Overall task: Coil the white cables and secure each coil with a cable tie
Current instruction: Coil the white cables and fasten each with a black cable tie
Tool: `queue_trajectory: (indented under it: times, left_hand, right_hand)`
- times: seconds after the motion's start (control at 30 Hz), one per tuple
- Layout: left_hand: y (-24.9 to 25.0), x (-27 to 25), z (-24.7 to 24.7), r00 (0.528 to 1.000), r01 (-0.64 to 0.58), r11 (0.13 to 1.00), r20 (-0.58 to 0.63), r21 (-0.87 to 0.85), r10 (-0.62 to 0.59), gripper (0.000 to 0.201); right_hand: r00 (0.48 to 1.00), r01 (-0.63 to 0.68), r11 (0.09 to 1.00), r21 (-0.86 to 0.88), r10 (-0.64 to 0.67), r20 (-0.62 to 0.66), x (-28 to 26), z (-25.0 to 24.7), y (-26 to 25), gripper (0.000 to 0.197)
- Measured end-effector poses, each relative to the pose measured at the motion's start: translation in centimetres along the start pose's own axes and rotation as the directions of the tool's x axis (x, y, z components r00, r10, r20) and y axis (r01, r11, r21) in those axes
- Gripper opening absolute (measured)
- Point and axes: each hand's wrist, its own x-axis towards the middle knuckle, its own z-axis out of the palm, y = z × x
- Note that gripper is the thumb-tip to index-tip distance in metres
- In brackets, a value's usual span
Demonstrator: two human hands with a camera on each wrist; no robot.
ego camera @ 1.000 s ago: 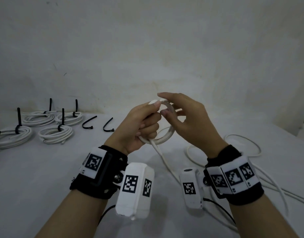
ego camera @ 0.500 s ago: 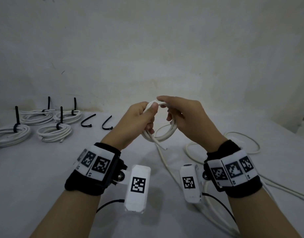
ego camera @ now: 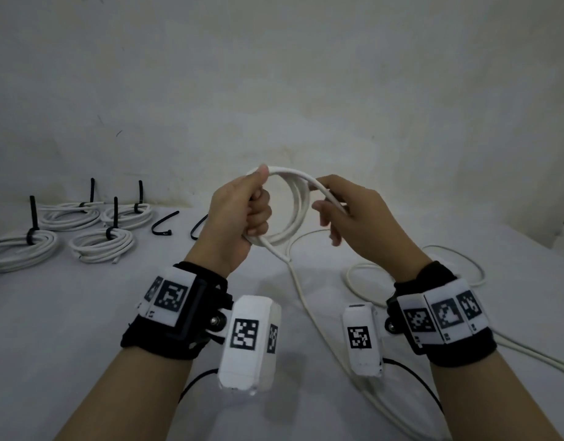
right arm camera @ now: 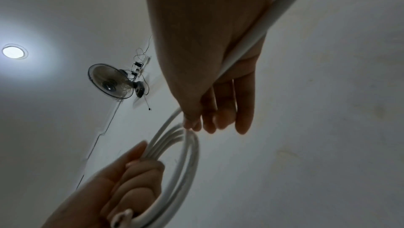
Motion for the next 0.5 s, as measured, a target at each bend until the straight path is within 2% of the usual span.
queue_trajectory:
  times: [0.07,0.2,0.37,0.5]
  left_hand:
    - [0.5,0.4,-0.8,0.998,-0.014,0.996,-0.060,-0.090,0.009,0.041]
    - [0.9,0.9,-2.2,0.987,-0.039,0.969,-0.160,-0.245,0.000,0.042]
    - [1.6,1.7,-4.8,0.961,-0.101,0.912,-0.277,-0.398,-0.014,0.041]
    - [2.9,2.0,-8.4,0.915,-0.213,0.846,-0.403,-0.490,-0.003,0.043]
  right_hand:
    - [0.996,-0.072,0.997,0.006,0.072,0.049,-0.2,-0.4,0.2,0.013]
    - [0.990,-0.106,0.994,0.014,0.104,0.098,-0.1,-0.6,0.7,0.001]
    - [0.975,-0.159,0.987,-0.009,0.159,0.156,-0.2,-1.8,1.6,0.006]
    - [0.959,-0.214,0.973,-0.089,0.226,0.171,-0.4,-2.9,2.8,0.018]
